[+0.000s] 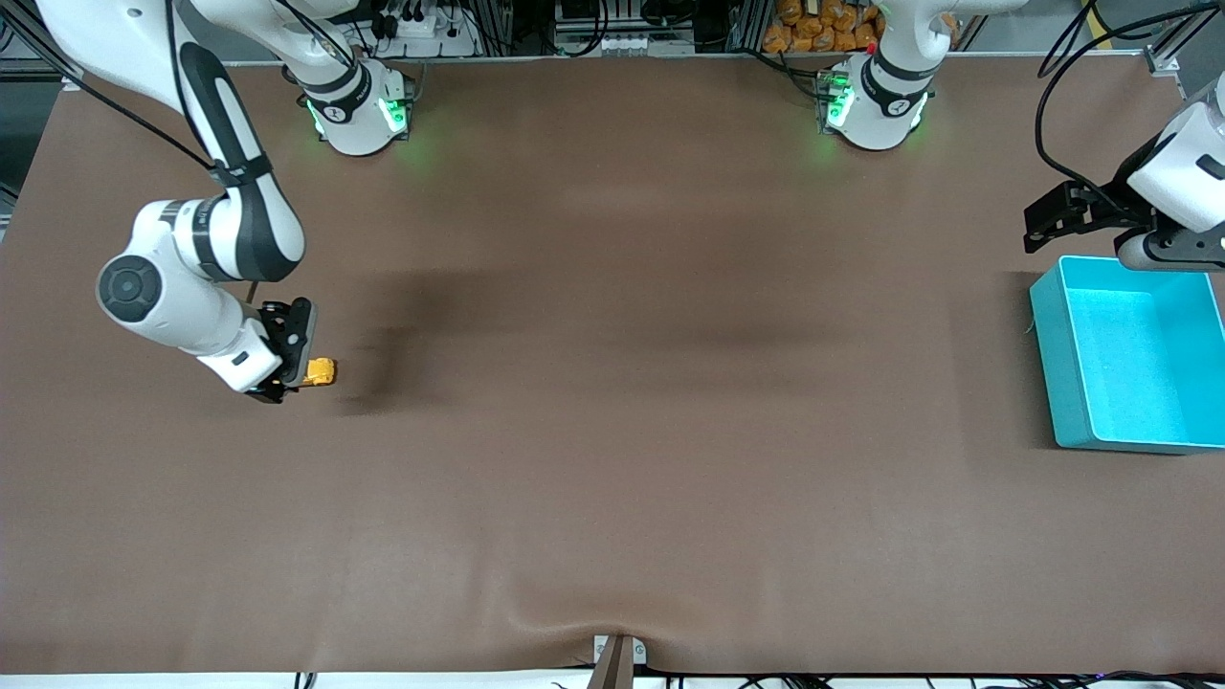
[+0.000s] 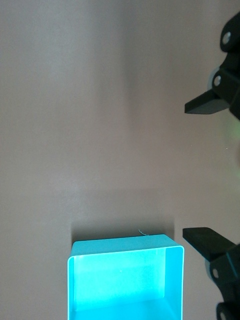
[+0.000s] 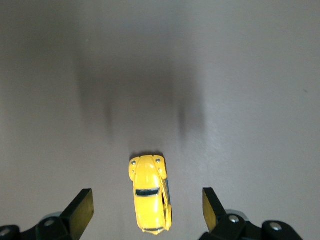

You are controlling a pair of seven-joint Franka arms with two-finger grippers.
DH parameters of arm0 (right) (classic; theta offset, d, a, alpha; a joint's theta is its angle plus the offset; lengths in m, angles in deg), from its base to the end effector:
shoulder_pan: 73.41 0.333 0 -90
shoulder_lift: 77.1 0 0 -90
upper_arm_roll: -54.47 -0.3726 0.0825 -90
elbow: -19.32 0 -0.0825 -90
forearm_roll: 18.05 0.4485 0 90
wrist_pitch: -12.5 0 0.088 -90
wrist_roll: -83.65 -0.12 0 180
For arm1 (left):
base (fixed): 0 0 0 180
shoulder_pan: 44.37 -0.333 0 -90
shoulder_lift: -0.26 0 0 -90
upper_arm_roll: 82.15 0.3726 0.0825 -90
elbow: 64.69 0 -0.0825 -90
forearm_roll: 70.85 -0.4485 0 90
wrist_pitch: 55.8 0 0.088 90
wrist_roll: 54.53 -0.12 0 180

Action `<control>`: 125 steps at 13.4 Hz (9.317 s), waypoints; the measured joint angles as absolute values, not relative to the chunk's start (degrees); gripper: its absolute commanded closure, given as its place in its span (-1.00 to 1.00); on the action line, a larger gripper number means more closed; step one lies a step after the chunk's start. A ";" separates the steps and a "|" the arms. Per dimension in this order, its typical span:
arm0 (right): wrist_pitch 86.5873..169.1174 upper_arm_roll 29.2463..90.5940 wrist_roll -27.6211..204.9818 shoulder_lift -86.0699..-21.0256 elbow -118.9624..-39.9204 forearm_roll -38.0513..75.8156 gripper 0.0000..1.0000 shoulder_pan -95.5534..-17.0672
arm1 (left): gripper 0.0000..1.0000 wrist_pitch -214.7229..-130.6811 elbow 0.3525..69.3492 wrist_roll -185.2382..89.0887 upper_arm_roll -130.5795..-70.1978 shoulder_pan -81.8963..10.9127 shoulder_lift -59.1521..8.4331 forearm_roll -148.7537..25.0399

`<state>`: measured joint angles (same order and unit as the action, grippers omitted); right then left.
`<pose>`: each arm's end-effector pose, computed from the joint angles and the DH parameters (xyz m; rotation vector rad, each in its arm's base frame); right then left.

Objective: Wind and store yellow beetle car
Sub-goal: 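Close the right gripper on the yellow car's body, then press the car down and drag it backward with the right gripper, then open the right gripper to release the car toward the teal box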

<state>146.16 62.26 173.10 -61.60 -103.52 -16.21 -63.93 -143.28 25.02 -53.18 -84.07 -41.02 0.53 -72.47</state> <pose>0.6166 0.0196 0.2645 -2.1885 -2.1890 0.1031 0.6100 -0.0528 0.6700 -3.1091 0.1052 0.0506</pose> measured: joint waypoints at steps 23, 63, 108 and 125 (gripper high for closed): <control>158.41 63.02 181.81 -54.68 -107.10 -16.99 -0.17 -67.88 | -1.00 -143.16 25.82 -53.18 -84.06 -41.23 0.53 -72.48; 159.31 63.13 187.73 -52.59 -104.32 -17.00 0.51 -79.05 | -1.00 -143.19 25.87 -51.04 -83.60 -41.29 0.53 -72.42; 158.33 63.08 194.33 -49.21 -98.77 -16.94 0.43 -87.71 | -1.00 -143.19 26.26 -51.04 -83.36 -41.08 0.53 -72.42; 155.33 63.13 196.25 -45.89 -94.30 -16.94 -1.00 -87.81 | -1.00 -143.19 26.39 -51.04 -83.31 -41.19 0.53 -72.42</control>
